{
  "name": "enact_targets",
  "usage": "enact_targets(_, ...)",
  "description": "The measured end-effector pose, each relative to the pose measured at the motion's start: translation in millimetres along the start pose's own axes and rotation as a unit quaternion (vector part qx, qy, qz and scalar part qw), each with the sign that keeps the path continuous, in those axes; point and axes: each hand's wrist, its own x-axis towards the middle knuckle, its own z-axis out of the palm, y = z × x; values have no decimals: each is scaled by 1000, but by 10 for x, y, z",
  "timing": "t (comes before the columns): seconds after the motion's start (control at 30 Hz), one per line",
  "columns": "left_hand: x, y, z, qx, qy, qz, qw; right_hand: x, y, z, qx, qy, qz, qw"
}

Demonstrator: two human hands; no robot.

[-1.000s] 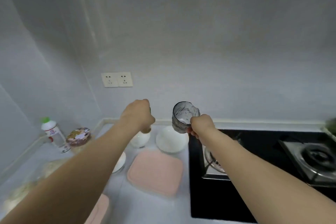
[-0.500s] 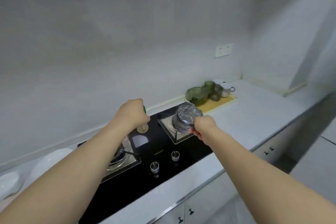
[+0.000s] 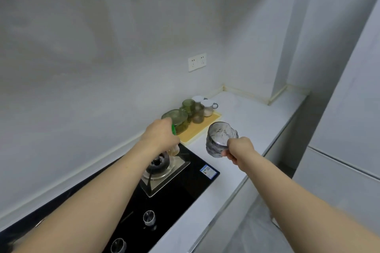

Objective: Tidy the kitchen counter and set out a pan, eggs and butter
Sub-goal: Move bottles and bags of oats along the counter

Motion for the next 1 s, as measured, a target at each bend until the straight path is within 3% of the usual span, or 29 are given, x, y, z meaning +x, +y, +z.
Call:
enact_targets(0.43,1610,-195,309,-56,-24,-43,997,1707,-709,522,-131,-45,-23,990)
enact_targets(1.0,2039,-640,747,-103,-28,-212,971,2807,-617,1461,-221,-187,-12,957)
